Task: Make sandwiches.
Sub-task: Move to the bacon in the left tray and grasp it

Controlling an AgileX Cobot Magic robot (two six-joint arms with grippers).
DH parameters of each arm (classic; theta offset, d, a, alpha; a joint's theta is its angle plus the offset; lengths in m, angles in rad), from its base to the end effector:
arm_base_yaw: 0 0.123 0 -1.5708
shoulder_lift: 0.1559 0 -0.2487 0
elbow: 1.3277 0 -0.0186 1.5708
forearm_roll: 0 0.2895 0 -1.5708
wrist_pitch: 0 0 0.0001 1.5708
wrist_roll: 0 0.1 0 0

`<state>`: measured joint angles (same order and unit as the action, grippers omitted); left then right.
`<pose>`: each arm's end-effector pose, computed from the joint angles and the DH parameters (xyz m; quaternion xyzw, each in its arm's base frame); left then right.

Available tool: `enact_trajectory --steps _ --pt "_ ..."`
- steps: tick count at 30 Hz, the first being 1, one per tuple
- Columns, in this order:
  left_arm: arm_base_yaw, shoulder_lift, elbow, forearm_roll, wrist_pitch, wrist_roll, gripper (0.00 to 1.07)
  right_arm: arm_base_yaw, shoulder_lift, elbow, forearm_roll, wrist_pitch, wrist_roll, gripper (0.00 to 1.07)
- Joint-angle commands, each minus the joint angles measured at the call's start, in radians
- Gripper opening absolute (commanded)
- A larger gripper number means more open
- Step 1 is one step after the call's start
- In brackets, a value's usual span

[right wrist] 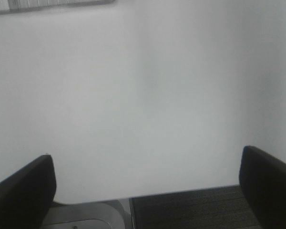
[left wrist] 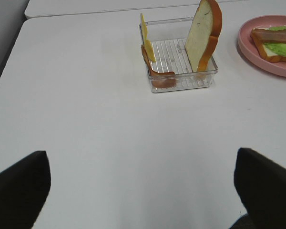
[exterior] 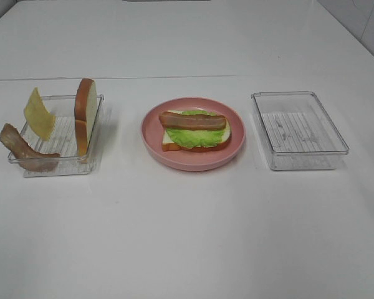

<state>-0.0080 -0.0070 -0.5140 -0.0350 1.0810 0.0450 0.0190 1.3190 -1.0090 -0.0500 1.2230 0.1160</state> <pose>0.0699 -0.0036 0.2950 0.0236 0.8526 -0.0078 0.5220 0.2751 0.0005 0.2256 0.0413 0.9969 -0.0197 0.0639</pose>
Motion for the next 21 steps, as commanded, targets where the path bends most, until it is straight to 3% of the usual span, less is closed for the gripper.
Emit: enact_trajectory --steps 1,2,4,7,9,21 --pt "-0.005 -0.011 0.0 0.0 -0.006 -0.005 1.0 -0.003 -0.206 0.158 -0.007 0.005 0.014 0.98" --pt "-0.005 -0.011 0.0 0.0 -0.006 -0.005 1.0 -0.003 -0.206 0.158 -0.007 0.005 0.014 0.98" --pt "-0.005 -0.011 0.0 0.0 -0.006 -0.005 1.0 -0.003 -0.383 0.272 -0.007 -0.076 0.012 0.98" --pt "-0.005 -0.011 0.0 0.0 -0.006 -0.005 1.0 -0.003 -0.486 0.338 -0.007 -0.142 0.004 0.98" --pt "-0.005 -0.011 0.0 0.0 -0.006 -0.005 1.0 -0.003 -0.648 0.407 -0.007 -0.2 -0.018 0.98" --pt "-0.005 -0.011 0.0 0.0 -0.006 -0.005 1.0 -0.001 -1.106 0.507 0.001 -0.185 -0.036 0.98"
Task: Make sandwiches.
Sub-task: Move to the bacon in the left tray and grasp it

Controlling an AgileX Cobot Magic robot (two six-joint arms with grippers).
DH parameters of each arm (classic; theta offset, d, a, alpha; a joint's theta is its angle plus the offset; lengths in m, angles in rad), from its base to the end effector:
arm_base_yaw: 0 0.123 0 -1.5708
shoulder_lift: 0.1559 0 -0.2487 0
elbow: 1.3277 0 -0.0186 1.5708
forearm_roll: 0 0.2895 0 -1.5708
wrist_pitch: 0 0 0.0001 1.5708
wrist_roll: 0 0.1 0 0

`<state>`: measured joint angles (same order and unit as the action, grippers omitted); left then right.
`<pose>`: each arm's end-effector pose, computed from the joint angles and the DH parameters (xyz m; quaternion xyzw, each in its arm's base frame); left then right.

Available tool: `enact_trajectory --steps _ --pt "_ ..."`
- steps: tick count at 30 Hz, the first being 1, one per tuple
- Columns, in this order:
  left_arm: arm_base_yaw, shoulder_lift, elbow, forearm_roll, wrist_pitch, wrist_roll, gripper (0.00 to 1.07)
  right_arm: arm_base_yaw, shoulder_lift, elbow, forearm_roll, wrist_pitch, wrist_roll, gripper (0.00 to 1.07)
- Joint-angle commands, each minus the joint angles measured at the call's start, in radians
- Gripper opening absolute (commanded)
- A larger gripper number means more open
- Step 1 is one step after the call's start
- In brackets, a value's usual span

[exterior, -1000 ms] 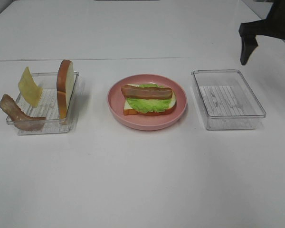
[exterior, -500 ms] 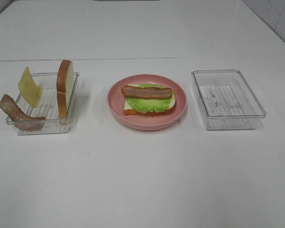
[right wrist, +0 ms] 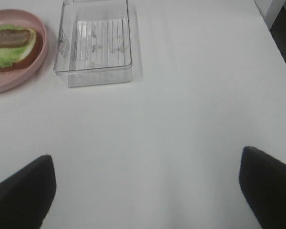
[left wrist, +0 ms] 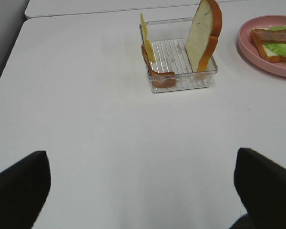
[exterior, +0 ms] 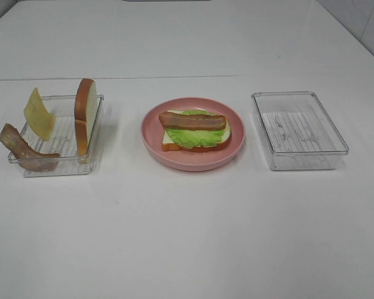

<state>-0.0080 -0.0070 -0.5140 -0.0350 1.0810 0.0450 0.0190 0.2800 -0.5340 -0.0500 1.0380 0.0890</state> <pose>0.0699 -0.0036 0.2950 0.0236 0.8526 -0.0078 0.5220 0.1178 -0.0021 0.2783 0.0293 0.9053 -0.0020 0.4238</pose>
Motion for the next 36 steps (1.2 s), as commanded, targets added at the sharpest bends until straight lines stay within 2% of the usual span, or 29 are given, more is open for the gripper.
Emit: enact_trajectory --steps 1,5,11,13,36 --pt "-0.005 -0.011 0.0 0.0 -0.006 -0.005 1.0 -0.001 -0.067 0.032 0.001 0.0 -0.009 0.98" --pt "-0.005 -0.011 0.0 0.0 -0.006 -0.005 1.0 -0.001 -0.175 0.055 0.001 0.021 -0.013 0.98" --pt "-0.005 -0.011 0.0 0.0 -0.006 -0.005 1.0 -0.001 -0.246 0.076 0.003 0.059 -0.04 0.98" --pt "-0.005 -0.011 0.0 0.0 -0.006 -0.005 1.0 -0.001 -0.322 0.082 0.01 0.062 -0.055 0.98" --pt "-0.005 -0.011 0.0 0.0 -0.006 -0.004 1.0 0.0 -0.316 0.082 0.05 0.063 -0.059 0.98"
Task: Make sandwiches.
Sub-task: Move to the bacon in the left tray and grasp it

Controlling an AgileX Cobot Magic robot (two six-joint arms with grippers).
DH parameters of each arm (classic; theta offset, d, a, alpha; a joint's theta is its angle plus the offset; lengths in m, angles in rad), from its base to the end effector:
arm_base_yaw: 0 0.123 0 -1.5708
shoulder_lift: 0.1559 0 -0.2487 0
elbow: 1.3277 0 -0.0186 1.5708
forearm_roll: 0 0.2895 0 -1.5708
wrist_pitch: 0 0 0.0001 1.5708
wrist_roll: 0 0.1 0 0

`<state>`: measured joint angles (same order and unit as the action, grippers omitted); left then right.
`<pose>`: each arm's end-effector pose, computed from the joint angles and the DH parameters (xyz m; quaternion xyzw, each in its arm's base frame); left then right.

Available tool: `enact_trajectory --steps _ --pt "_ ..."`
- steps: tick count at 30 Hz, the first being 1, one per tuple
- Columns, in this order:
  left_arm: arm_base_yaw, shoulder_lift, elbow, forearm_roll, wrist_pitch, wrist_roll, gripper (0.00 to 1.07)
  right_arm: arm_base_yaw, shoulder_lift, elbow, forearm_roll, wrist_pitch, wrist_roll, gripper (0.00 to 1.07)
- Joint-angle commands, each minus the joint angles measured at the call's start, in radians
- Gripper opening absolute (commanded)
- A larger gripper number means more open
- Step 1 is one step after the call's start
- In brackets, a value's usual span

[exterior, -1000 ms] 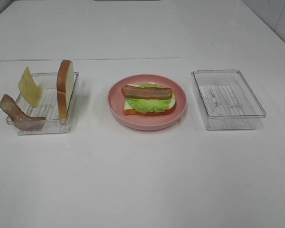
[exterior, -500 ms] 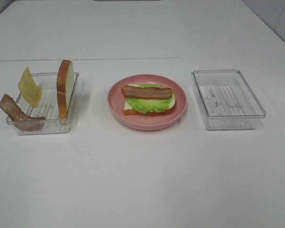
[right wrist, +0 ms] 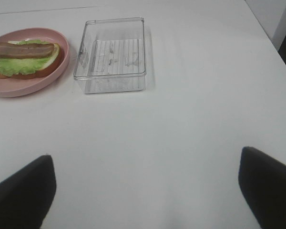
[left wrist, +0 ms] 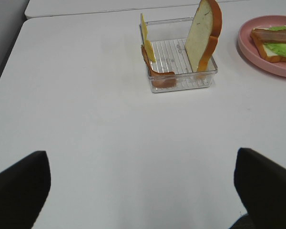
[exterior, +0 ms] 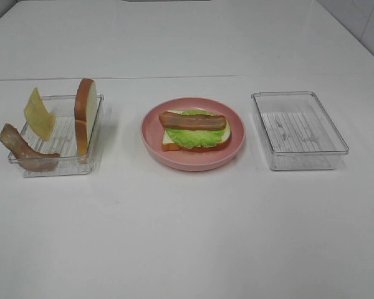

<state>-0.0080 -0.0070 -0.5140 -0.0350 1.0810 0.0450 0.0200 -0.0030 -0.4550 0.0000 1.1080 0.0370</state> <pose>0.0699 -0.0036 0.2950 0.0236 0.8526 -0.0078 0.5220 0.0766 0.0015 0.2735 0.0074 0.8756 0.0138 0.4827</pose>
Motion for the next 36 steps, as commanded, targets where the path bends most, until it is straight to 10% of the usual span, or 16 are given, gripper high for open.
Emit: enact_trajectory --steps 1,22,36 --pt "-0.005 -0.011 0.0 0.0 -0.006 -0.004 1.0 -0.001 -0.033 0.003 0.0 -0.008 -0.006 0.98" --pt "-0.005 0.057 -0.011 0.035 0.004 -0.004 1.0 -0.001 -0.033 0.003 0.0 -0.008 -0.005 0.98" --pt "-0.005 0.76 -0.373 0.042 0.225 -0.069 1.0 -0.001 -0.033 0.003 0.0 -0.008 -0.005 0.98"
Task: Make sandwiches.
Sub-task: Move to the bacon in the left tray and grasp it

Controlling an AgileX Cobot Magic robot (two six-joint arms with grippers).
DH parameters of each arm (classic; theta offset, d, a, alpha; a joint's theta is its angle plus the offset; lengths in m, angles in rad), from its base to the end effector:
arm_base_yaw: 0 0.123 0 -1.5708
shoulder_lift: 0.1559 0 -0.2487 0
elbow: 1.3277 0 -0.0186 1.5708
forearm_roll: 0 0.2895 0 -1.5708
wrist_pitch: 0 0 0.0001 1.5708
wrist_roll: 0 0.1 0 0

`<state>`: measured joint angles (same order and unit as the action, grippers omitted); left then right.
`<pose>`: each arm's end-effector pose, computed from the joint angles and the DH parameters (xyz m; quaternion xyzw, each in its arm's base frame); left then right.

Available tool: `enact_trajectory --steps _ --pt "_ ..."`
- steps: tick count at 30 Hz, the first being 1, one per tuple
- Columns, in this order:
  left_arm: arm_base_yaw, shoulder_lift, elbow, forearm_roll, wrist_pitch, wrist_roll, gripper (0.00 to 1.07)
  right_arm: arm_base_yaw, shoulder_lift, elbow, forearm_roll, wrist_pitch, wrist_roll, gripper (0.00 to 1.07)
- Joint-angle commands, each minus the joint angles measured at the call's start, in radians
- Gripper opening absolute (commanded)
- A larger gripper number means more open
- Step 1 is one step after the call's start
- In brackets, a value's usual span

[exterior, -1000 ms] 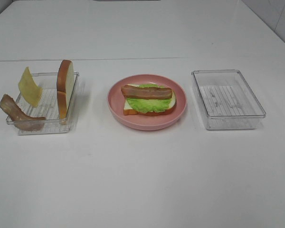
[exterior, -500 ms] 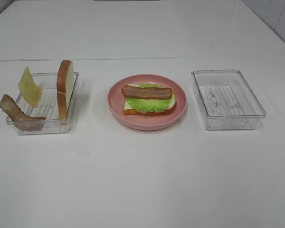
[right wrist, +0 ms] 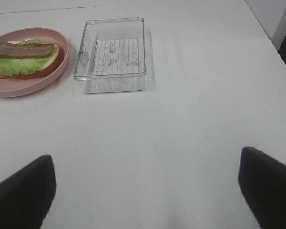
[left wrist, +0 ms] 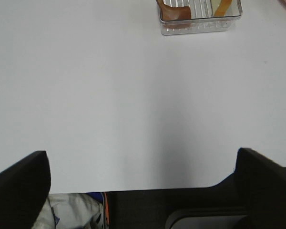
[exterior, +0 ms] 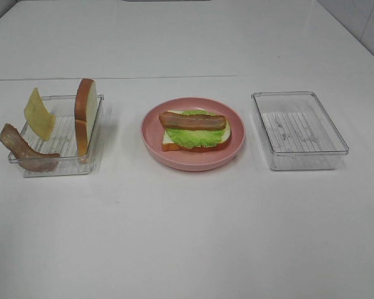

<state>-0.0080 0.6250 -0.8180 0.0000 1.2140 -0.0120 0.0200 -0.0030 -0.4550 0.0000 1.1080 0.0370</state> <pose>0.1558 -0.0012 0.3156 -0.0019 0.9497 -0.0031 0.3131 0.0766 0.0015 0.2735 0.0074 0.8756 0.0138 0.4827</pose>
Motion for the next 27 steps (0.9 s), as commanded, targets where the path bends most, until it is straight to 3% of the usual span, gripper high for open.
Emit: enact_trajectory --steps 1,3,7,11,13,20,22,24,27 --pt "-0.005 0.24 -0.118 0.03 0.099 -0.009 1.0 -0.001 -0.033 0.003 0.0 -0.008 -0.005 0.98" --pt "-0.005 0.283 -0.136 0.042 0.094 -0.008 1.0 -0.001 -0.033 0.003 0.0 -0.008 -0.005 0.98" --pt "-0.005 0.54 -0.245 0.1 0.09 -0.007 1.0 -0.001 -0.033 0.003 0.0 -0.008 -0.005 0.98" --pt "-0.005 0.677 -0.3 0.104 0.068 0.004 1.0 -0.001 -0.033 0.003 0.0 -0.008 -0.005 0.98" --pt "-0.005 0.84 -0.378 0.088 0.029 0.004 1.0 -0.001 -0.033 0.003 0.0 -0.008 -0.005 0.98" --pt "-0.005 1.056 -0.546 0.087 -0.02 0.007 1.0 -0.001 -0.033 0.003 0.0 -0.008 -0.005 0.98" --pt "-0.005 1.091 -0.573 0.078 -0.021 0.004 1.0 -0.001 -0.033 0.003 0.0 -0.008 -0.005 0.98" --pt "-0.005 1.201 -0.652 0.012 -0.014 0.002 1.0 -0.001 -0.033 0.003 0.0 -0.008 -0.005 0.98" --pt "-0.005 1.256 -0.681 -0.037 -0.022 -0.003 1.0 -0.001 -0.033 0.003 0.0 -0.008 -0.005 0.98"
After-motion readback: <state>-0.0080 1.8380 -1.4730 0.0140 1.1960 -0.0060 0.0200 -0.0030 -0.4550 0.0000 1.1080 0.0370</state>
